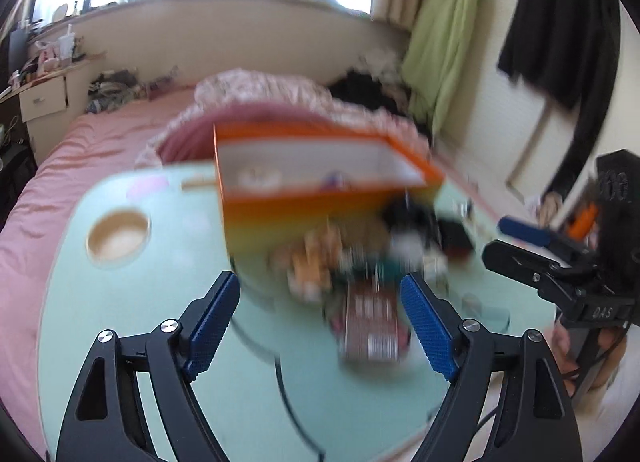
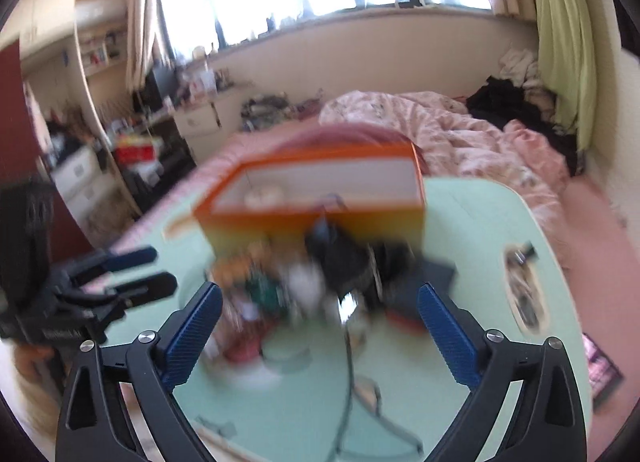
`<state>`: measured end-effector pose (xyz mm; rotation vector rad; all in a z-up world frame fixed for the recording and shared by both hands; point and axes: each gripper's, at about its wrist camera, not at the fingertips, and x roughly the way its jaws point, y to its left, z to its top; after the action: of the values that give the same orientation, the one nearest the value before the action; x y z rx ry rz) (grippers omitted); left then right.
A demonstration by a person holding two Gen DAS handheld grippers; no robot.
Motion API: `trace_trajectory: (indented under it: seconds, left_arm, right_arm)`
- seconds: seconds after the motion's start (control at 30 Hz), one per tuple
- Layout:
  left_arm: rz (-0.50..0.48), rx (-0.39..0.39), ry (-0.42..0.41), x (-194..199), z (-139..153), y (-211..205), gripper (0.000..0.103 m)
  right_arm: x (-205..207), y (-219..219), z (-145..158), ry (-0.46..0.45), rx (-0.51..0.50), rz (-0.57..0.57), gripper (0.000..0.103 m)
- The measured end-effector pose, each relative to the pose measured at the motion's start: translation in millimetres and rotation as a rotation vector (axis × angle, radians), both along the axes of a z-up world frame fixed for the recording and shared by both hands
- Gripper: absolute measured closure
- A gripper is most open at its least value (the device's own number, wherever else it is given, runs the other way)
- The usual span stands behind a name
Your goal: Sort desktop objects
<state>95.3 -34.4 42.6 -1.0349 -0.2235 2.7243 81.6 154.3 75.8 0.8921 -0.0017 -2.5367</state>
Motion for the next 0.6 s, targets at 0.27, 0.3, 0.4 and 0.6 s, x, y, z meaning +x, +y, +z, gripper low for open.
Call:
trace_trajectory:
  seconds: [0.27,0.3,0.4,0.6]
  left_arm:
    - [0.060,-0.144,-0.093,8,-43,30,0.015]
    - [0.062,-0.185,-0.098,7,-46,35,0.010]
    - [0.076,-0.192,-0.084,2,-52,36,0.000]
    - [0.077,-0.188,-0.049,-1,-56,32,0.000]
  right_arm:
    - [9,-14,-59,-0.088,0.215,-0.051,0.000]
    - [9,-12,-60,-0.079,0.196,-0.048,0.000]
    - [8,-8,-65,-0.033,0.175,-0.054,0.000]
    - [11,-7,-68,-0.011,0.171,-0.046,0.000]
